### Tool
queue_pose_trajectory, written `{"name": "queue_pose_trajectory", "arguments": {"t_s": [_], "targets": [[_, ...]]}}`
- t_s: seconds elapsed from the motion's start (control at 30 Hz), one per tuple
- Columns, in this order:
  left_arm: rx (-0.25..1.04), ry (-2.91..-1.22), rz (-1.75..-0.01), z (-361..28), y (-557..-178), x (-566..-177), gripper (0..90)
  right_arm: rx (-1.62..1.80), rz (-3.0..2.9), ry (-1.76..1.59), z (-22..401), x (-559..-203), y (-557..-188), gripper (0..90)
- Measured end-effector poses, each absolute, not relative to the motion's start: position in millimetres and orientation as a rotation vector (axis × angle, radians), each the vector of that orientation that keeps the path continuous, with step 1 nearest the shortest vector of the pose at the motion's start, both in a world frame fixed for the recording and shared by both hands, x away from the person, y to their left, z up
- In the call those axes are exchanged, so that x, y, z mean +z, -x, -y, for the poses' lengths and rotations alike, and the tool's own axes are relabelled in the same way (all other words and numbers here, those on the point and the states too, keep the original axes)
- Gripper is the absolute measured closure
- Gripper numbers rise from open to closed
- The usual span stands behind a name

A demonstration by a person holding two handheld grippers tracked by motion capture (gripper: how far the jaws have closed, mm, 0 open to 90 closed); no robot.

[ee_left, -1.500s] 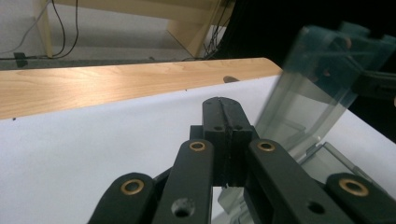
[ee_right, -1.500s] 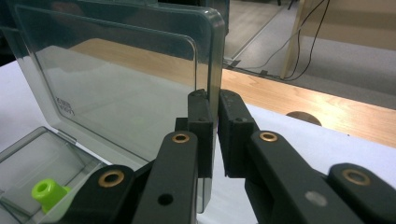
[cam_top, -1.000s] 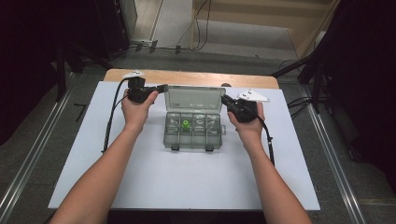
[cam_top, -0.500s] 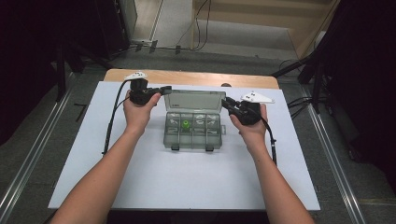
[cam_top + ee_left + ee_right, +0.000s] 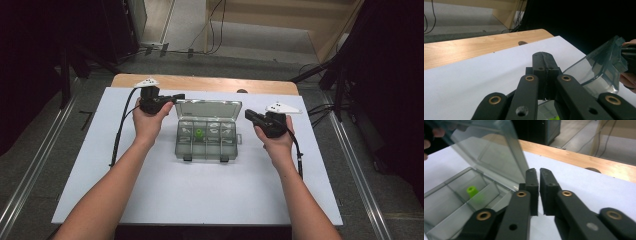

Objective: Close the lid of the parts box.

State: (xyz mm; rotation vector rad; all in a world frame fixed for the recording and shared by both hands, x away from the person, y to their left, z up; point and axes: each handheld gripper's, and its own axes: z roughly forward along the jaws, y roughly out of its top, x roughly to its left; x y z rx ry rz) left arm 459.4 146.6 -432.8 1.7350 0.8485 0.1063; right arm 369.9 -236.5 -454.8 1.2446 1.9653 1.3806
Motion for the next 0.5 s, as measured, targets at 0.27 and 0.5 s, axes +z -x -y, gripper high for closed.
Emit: {"name": "queue_pose_trajectory", "arguments": {"t_s": [0.27,0.5], "targets": [[0.102,-1.734,-0.844,-147.6,-455.3,-432.8,88.9,1.348,-1.897,-1.358,230.2,-443.5,-378.3,87.5],[0.114,-1.738,-0.833,-147.8,-449.4,-430.4,88.9,1.355,-1.897,-1.357,222.9,-437.8,-379.3,87.5]]}}
